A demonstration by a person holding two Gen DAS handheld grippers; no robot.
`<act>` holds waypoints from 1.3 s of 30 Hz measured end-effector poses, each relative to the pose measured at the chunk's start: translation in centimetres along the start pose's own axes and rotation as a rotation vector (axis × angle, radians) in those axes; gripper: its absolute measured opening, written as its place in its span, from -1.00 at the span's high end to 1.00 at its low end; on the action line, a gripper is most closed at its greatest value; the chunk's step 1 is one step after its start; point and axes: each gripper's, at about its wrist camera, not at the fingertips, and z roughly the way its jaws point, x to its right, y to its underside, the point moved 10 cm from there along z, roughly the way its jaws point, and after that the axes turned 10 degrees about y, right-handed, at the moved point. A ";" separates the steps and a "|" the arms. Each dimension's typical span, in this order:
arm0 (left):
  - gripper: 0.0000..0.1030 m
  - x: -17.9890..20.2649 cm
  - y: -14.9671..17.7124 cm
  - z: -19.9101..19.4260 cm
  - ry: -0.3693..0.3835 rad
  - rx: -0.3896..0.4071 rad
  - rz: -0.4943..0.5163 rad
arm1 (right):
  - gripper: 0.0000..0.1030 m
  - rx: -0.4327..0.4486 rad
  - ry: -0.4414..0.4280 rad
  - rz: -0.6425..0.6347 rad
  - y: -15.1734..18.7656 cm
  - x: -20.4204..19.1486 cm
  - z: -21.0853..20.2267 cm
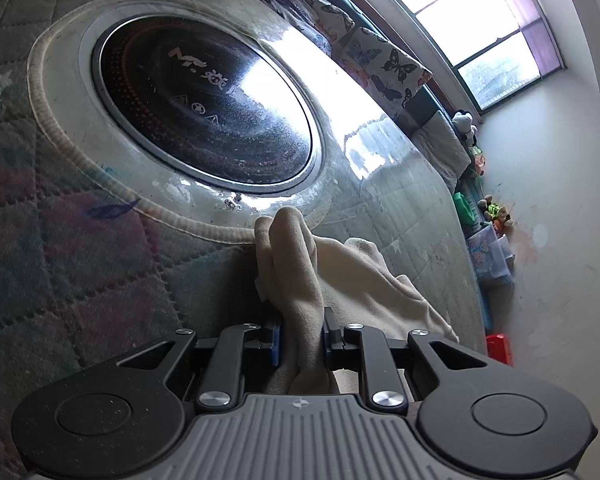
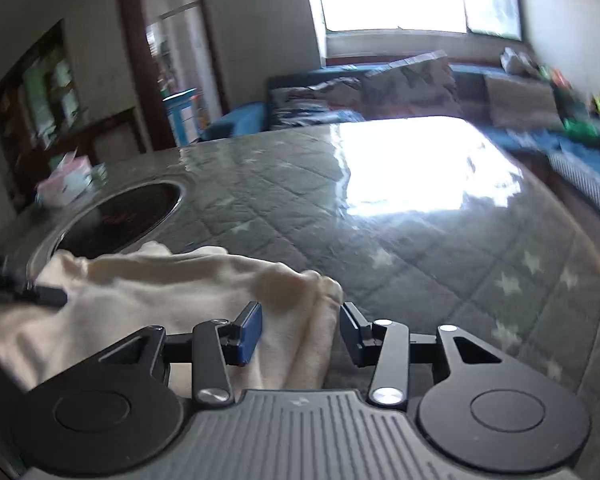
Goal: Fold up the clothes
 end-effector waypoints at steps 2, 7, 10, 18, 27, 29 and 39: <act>0.60 0.3 0.1 0.1 -0.020 0.001 0.031 | 0.21 -0.005 -0.011 0.019 0.2 0.3 0.0; 0.60 1.3 -0.2 0.4 -0.050 0.003 0.078 | 0.74 0.005 -0.043 0.025 0.1 0.1 -0.6; 0.61 2.6 -0.5 0.5 -0.054 0.005 0.126 | 0.78 0.036 -0.050 0.022 -0.3 0.2 -1.8; 0.67 8.5 -0.4 4.1 -0.025 -0.027 0.252 | 0.79 0.137 -0.001 0.026 -2.9 2.7 -4.9; 0.68 16.2 3.2 11.4 0.063 -0.119 0.371 | 0.79 0.188 0.190 0.038 -5.0 10.9 -6.7; 0.68 17.5 3.9 12.9 0.070 -0.133 0.398 | 0.79 0.195 0.231 0.039 -5.4 12.8 -7.0; 0.61 19.3 7.5 18.4 0.008 -0.190 0.505 | 0.78 0.151 0.345 0.072 -5.2 18.8 -5.1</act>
